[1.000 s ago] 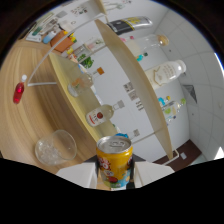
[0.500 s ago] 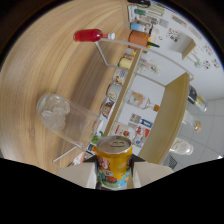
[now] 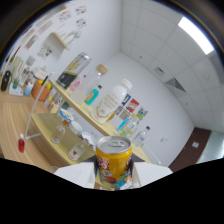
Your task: Make me a cup of Vodka Sunrise.
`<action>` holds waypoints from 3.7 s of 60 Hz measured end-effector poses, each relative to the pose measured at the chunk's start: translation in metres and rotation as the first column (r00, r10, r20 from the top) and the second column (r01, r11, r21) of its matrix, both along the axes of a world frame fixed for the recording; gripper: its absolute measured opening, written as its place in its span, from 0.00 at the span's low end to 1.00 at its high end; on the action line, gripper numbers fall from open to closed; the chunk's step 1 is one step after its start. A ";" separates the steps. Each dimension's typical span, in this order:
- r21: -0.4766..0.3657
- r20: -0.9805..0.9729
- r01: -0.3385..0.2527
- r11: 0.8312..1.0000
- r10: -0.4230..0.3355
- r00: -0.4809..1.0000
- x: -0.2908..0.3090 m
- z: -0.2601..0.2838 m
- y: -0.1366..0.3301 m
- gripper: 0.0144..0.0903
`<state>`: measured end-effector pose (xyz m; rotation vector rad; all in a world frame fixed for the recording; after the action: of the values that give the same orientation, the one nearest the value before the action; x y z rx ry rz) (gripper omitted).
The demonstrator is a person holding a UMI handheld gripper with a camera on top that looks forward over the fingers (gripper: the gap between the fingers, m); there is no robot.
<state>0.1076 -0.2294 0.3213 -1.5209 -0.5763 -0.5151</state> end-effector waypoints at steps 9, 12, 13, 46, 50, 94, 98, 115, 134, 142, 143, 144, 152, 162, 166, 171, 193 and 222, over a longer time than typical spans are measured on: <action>-0.031 -0.431 0.024 0.999 -0.035 0.902 0.055 -0.007 -0.008 0.48; -0.039 -0.491 0.033 0.999 -0.047 0.870 0.075 -0.020 -0.006 0.48; -0.042 -0.502 0.041 0.998 -0.056 0.863 0.081 -0.025 -0.007 0.48; -0.394 -0.611 0.048 0.918 -0.301 0.733 0.164 -0.253 0.020 0.48; -0.413 -0.616 0.041 0.910 -0.312 0.724 0.162 -0.263 0.020 0.48; -0.498 -0.546 0.096 0.862 -0.397 0.738 0.165 -0.275 -0.010 0.94; -0.489 -0.542 0.107 0.866 -0.398 0.740 0.161 -0.257 -0.017 0.93; -0.380 -0.576 0.096 0.920 -0.316 0.754 0.086 -0.158 -0.062 0.93; -0.403 -0.653 0.015 0.915 -0.299 0.696 -0.039 -0.181 -0.087 0.93; -0.363 -0.677 -0.016 0.932 -0.252 0.691 -0.076 -0.161 -0.067 0.93; -0.351 -0.681 -0.022 0.936 -0.239 0.692 -0.080 -0.155 -0.063 0.93; -0.339 -0.684 -0.025 0.941 -0.228 0.693 -0.085 -0.150 -0.058 0.93; -0.256 -0.689 -0.035 0.966 -0.156 0.708 -0.114 -0.111 -0.012 0.93; -0.212 -0.694 -0.072 0.975 -0.098 0.714 -0.151 -0.091 0.051 0.91; -0.220 -0.682 -0.075 0.973 -0.098 0.724 -0.161 -0.094 0.072 0.88; -0.249 -0.658 -0.066 0.966 -0.119 0.743 -0.167 -0.105 0.095 0.80; -0.313 -0.591 0.026 0.949 -0.216 0.777 -0.160 -0.136 0.122 0.29; -0.215 -0.626 -0.058 0.975 -0.092 0.775 -0.170 -0.073 0.051 0.28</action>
<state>-0.0628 -0.1788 0.2483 -1.7917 -0.0841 0.0805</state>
